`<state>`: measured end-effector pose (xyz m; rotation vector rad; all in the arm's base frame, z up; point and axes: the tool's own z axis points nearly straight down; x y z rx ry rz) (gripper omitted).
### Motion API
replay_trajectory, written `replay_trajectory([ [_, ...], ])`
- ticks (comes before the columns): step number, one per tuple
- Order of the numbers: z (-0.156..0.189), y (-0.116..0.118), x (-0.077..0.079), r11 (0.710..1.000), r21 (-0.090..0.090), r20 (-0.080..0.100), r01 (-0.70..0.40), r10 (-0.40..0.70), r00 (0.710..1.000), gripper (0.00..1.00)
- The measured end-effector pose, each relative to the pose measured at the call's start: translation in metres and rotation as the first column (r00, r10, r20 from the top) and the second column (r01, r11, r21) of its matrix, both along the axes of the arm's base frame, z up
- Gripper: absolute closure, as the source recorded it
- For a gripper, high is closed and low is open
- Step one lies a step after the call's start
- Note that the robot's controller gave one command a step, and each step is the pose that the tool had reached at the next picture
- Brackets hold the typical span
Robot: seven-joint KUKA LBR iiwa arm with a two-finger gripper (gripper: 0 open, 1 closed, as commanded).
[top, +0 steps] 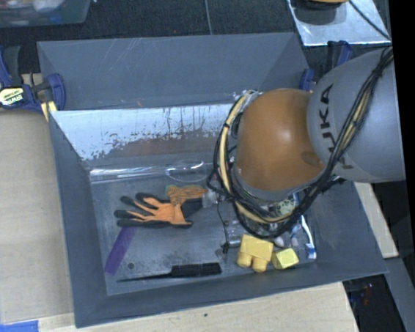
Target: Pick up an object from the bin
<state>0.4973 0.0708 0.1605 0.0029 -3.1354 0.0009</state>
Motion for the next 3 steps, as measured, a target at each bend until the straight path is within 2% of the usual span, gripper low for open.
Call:
replay_trajectory([
  [1, 0.004, 0.0, 0.002, 1.0, 0.001, 0.009, 0.002, -0.002, 1.0, 0.0],
  [2, -0.072, 0.055, 0.079, 0.991, 0.001, 0.017, -0.131, 0.13, 0.991, 0.0],
  [3, -0.044, 0.066, 0.093, 0.99, 0.0, 0.014, -0.139, 0.139, 0.99, 0.0],
])
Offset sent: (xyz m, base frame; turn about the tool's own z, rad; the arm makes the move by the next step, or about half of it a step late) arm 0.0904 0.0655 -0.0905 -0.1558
